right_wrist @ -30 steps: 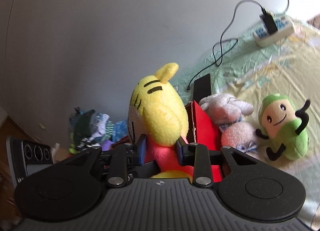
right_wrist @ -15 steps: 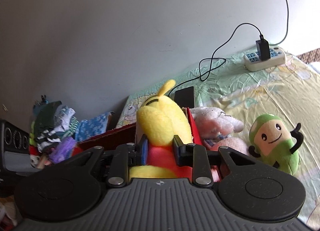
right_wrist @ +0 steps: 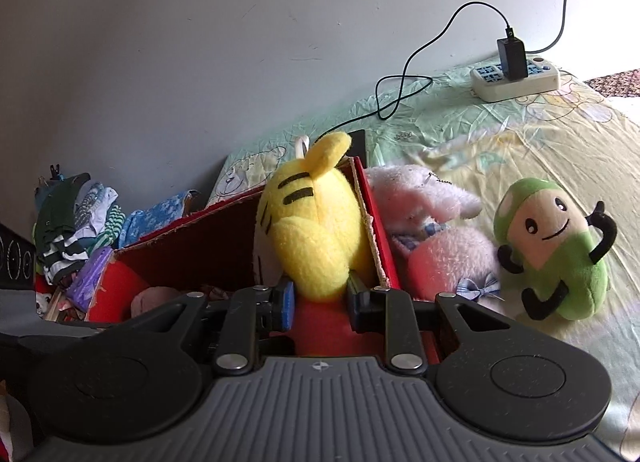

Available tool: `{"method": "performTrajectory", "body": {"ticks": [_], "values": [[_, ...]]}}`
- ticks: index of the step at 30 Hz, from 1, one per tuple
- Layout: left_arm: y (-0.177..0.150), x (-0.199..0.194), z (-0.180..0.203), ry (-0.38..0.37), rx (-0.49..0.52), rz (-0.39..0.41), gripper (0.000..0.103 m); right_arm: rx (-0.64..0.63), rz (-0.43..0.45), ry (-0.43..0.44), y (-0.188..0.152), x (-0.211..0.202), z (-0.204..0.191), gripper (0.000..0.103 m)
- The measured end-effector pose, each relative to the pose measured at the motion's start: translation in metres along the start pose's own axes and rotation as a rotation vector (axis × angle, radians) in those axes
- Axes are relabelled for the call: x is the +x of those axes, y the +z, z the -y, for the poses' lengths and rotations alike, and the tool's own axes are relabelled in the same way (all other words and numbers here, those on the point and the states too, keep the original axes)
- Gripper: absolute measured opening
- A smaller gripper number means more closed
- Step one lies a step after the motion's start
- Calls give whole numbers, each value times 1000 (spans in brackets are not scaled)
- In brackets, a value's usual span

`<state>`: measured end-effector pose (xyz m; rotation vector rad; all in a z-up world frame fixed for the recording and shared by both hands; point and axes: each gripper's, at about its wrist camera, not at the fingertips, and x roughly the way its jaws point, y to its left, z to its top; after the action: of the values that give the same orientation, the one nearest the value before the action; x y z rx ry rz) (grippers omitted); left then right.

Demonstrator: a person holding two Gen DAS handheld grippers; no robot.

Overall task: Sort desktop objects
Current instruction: 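Lower the yellow tiger into the red box beside the bear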

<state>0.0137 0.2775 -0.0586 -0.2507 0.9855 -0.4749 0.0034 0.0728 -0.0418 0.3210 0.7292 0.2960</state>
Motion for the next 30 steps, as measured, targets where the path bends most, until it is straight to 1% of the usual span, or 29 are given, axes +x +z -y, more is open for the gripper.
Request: {"method": "performTrajectory", "body": {"ticks": [2, 4, 5, 8, 14, 15, 17, 19, 23, 28, 30], "values": [[1, 2, 2, 4, 9, -3, 73, -4, 3, 0, 0, -2, -1, 29], [0, 2, 4, 0, 14, -3, 72, -3, 6, 6, 2, -5, 0, 33], [0, 2, 4, -2, 16, -3, 72, 1, 12, 8, 3, -7, 1, 34], [-2, -2, 5, -2, 11, -3, 73, 6, 46, 18, 5, -15, 3, 34], [0, -7, 7, 21, 5, 0, 73, 8, 54, 20, 5, -16, 3, 34], [1, -8, 8, 23, 5, 0, 74, 2, 55, 17, 5, -16, 2, 34], [2, -10, 8, 33, -2, 3, 79, -7, 54, 2, 5, -15, 2, 34], [2, -12, 9, 49, -5, 12, 83, -1, 52, -1, 5, -15, 4, 34], [2, -11, 11, 100, -6, 11, 83, -6, 51, -1, 4, -16, 4, 34], [1, -4, 10, 163, -18, -13, 84, -9, 44, 3, 3, -16, 4, 34], [-1, -4, 9, 178, -20, -16, 86, -6, 44, 6, 3, -17, 5, 34]]}}
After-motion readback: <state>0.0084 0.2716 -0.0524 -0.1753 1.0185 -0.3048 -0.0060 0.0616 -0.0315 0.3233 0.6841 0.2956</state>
